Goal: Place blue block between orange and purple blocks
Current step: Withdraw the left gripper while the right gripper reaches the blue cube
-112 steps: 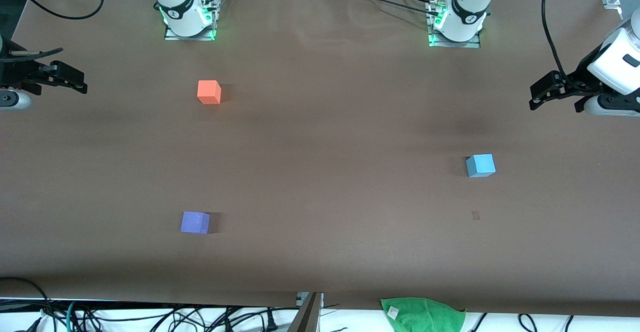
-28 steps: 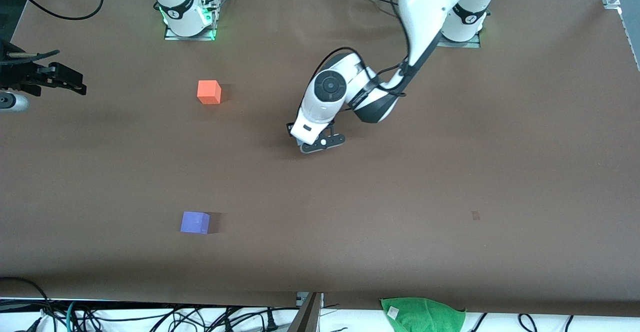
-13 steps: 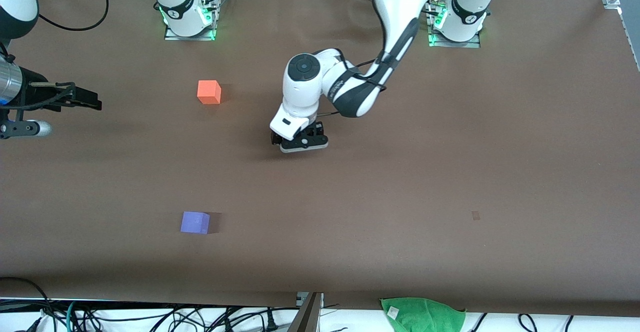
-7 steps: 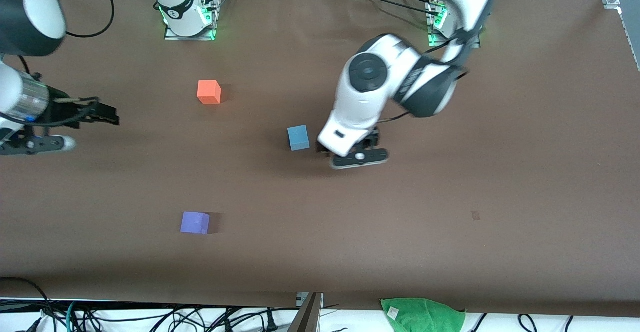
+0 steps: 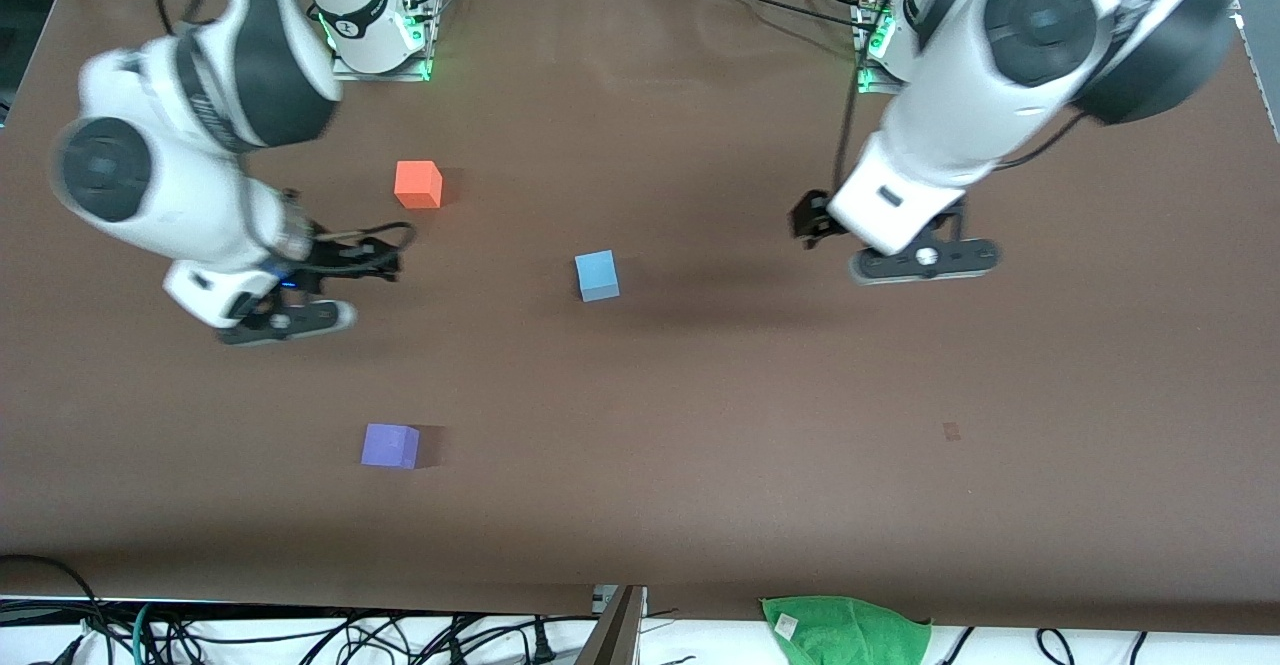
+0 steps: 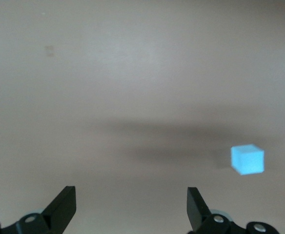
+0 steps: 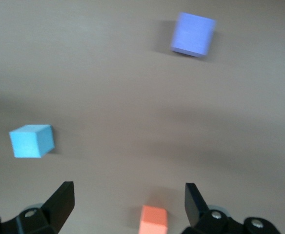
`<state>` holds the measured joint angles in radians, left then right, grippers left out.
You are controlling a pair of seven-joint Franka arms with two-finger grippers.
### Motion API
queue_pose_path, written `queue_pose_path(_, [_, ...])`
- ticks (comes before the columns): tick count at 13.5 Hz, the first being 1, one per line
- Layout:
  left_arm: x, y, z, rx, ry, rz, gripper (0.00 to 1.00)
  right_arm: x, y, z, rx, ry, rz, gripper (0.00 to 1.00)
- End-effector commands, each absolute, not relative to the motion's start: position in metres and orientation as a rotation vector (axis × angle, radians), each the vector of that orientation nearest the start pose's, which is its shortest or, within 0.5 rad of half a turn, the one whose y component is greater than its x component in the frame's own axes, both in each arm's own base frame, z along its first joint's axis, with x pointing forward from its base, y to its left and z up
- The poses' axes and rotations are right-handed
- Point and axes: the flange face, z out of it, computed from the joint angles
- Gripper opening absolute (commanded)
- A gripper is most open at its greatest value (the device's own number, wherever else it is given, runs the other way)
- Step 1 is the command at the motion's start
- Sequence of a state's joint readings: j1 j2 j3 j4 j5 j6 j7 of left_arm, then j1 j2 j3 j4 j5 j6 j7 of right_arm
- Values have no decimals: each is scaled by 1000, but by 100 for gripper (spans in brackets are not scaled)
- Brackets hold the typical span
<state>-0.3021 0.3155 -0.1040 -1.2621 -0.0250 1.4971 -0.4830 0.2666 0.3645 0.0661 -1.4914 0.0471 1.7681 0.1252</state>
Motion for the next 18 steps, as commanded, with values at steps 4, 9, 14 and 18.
queue_pose_path(4, [560, -68, 571, -3162, 24, 271, 100, 610, 334, 383, -3057, -297, 79, 100])
queue_pose_path(9, [534, -3, 534, -3161, 15, 197, 100, 584, 402, 328, -3064, -341, 61, 100])
queue_pose_path(14, [535, -6, 556, -3143, 18, 131, 100, 558, 441, 279, -3074, -348, 68, 100])
queue_pose_path(18, [540, -8, 572, -3141, 23, 64, 100, 533, 447, 243, -3100, -347, 58, 100])
